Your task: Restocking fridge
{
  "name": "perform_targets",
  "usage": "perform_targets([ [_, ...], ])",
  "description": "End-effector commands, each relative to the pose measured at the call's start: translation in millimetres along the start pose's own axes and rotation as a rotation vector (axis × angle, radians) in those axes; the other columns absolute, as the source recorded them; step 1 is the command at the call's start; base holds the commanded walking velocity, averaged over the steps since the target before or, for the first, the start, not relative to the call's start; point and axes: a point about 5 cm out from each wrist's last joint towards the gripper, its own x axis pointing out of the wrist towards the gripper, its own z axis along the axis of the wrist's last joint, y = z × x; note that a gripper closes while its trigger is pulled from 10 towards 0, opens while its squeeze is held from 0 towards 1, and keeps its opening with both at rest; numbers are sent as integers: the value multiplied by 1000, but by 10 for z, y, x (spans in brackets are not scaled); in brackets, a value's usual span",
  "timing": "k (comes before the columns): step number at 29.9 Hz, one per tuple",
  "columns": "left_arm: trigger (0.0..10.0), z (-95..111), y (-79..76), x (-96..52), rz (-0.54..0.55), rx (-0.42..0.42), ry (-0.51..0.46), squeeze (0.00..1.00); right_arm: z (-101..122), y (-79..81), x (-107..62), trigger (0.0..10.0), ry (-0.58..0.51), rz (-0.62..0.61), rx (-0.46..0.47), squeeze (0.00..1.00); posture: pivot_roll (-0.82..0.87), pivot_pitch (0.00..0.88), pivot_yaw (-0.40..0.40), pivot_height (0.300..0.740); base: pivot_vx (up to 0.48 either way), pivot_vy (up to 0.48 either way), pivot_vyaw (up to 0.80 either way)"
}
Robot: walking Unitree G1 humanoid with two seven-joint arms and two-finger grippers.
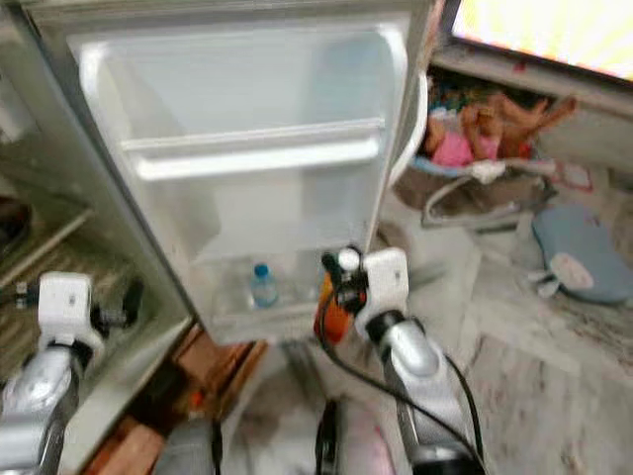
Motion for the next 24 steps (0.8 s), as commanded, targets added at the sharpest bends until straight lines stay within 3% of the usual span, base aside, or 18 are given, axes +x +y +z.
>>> perform_targets([
  [1, 10000, 43, -9, 13, -12, -40, -18, 0, 74, -7, 46, 10000, -36, 7, -12, 0, 114, 79, -24, 640, 0, 0, 0],
  [8, 10000, 103, -36, 90, -29, -38, -64, 0, 120, 33, 138, 10000, -58, 37, -43, 0, 114, 81, -22, 640, 0, 0, 0],
  [24, 10000, 171, -64, 139, -64, -51, -104, 0, 196, 98, 286, 10000, -106, 81, -95, 0, 116, 83, -13, 640, 199, 318, 0],
])
